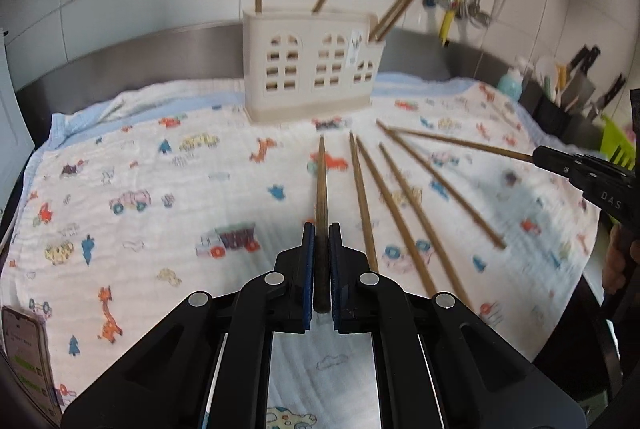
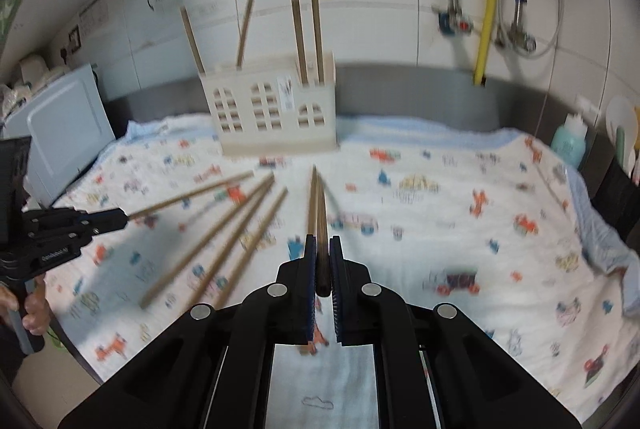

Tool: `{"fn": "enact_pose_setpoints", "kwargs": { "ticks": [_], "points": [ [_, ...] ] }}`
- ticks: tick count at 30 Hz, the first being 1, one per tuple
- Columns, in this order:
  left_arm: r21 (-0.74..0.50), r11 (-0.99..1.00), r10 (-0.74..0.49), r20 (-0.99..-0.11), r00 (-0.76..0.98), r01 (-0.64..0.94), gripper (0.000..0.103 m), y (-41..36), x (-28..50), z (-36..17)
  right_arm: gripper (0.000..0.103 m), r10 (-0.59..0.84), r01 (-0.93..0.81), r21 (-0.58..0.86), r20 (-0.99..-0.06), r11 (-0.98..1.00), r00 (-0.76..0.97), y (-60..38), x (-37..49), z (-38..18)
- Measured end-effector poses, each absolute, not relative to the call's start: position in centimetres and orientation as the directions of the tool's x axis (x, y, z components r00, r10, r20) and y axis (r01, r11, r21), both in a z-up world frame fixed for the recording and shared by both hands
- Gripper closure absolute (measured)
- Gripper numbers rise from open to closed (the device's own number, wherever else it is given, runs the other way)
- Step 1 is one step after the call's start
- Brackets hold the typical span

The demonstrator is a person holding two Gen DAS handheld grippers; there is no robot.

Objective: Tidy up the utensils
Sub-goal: 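Lift the held chopsticks with both tools and carry them above the holder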

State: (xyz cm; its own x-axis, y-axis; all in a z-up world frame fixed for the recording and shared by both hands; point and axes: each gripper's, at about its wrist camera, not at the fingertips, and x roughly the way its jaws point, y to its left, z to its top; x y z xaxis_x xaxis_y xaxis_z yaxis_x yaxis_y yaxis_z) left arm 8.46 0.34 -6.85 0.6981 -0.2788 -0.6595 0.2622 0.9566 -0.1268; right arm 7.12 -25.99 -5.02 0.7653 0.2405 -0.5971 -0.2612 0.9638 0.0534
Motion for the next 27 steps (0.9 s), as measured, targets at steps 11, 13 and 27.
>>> {"fn": "enact_pose_setpoints", "kwargs": {
  "ticks": [11, 13, 27],
  "points": [
    [-0.192, 0.947, -0.322, -0.587, 0.743, 0.258, 0.098, 1.2, 9.4, -3.7, 0.096, 0.283, -0.304, 0.042, -0.504, 0.952, 0.816, -24.7, 7.9, 0.8],
    [-0.201, 0.943, -0.332, -0.569, 0.752, 0.264, 0.098, 1.3, 9.5, -3.1, 0.096, 0.291, -0.312, 0.043, -0.494, 0.949, 0.819, -24.3, 8.0, 1.5],
    [-0.134, 0.946, -0.320, -0.536, 0.781, 0.296, 0.098, 1.3, 11.9, 1.3, 0.096, 0.355, -0.383, 0.027, -0.434, 0.924, 0.828, -22.7, 11.5, 8.8]
  ]
}}
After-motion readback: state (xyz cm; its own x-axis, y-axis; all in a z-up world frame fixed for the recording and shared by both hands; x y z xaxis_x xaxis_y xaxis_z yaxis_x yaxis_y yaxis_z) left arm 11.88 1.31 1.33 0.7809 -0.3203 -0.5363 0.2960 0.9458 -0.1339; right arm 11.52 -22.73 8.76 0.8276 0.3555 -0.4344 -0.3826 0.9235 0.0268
